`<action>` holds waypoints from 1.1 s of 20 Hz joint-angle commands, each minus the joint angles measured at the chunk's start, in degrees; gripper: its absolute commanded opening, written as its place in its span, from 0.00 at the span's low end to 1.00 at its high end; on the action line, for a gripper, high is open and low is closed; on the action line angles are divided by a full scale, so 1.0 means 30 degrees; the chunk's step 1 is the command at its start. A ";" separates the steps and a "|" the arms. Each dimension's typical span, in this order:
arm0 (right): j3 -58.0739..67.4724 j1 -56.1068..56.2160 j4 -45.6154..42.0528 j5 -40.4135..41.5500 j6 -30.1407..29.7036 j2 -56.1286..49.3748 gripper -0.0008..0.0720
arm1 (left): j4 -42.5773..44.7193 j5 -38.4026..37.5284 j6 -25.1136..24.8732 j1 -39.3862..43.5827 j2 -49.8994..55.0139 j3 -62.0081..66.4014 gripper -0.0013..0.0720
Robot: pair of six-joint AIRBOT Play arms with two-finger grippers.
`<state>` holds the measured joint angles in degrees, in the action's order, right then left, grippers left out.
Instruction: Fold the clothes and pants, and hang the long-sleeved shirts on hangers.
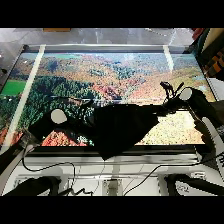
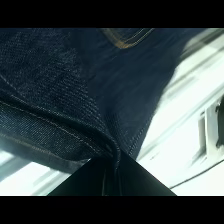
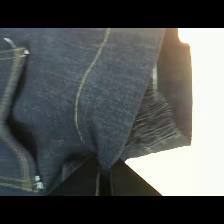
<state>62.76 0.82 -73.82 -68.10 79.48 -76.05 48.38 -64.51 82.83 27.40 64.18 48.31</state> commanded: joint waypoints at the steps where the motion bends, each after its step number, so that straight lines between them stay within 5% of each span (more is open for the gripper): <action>1: 0.0146 -0.0015 -0.2157 -0.0546 -0.0415 -0.0117 0.06 | -0.0124 -0.0379 0.1574 0.0576 0.0029 -0.0415 0.04; 5: 0.0153 -0.0015 -0.2419 -0.0481 -0.1654 -0.0131 0.06 | -0.1231 -0.0335 0.1982 0.1807 0.0036 -0.0466 0.04; 6: 0.0153 -0.0015 -0.2404 -0.0597 -0.1872 -0.0131 0.15 | -0.1297 -0.0262 0.1982 0.2251 0.0036 -0.0466 0.06; 8: 0.0153 -0.0015 -0.2412 -0.0845 -0.1894 -0.0131 0.58 | -0.1290 -0.0015 0.1982 0.3140 0.0036 -0.0466 0.12; 11: 0.0153 -0.0022 -0.2426 -0.0809 -0.1894 -0.0131 0.65 | -0.1290 0.1282 0.1982 0.4364 0.0036 -0.0466 0.88; 12: 0.0153 -0.0015 -0.2426 -0.0823 -0.1894 -0.0131 0.67 | -0.1304 0.1559 0.1982 0.4575 0.0036 -0.0459 0.93; 18: 0.1144 -0.0845 -0.2834 0.0168 -0.2171 -0.0605 0.73 | -0.1275 0.1647 0.1960 0.4204 0.0029 -0.0459 0.93; 22: 0.4743 -0.2237 0.0080 -0.3155 -0.2426 -0.3614 0.76 | -0.1275 0.1719 0.1953 0.3315 0.0029 -0.0459 0.93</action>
<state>71.09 -3.49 -79.81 -71.46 72.97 -81.84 44.51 -59.79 88.75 38.79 64.25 46.94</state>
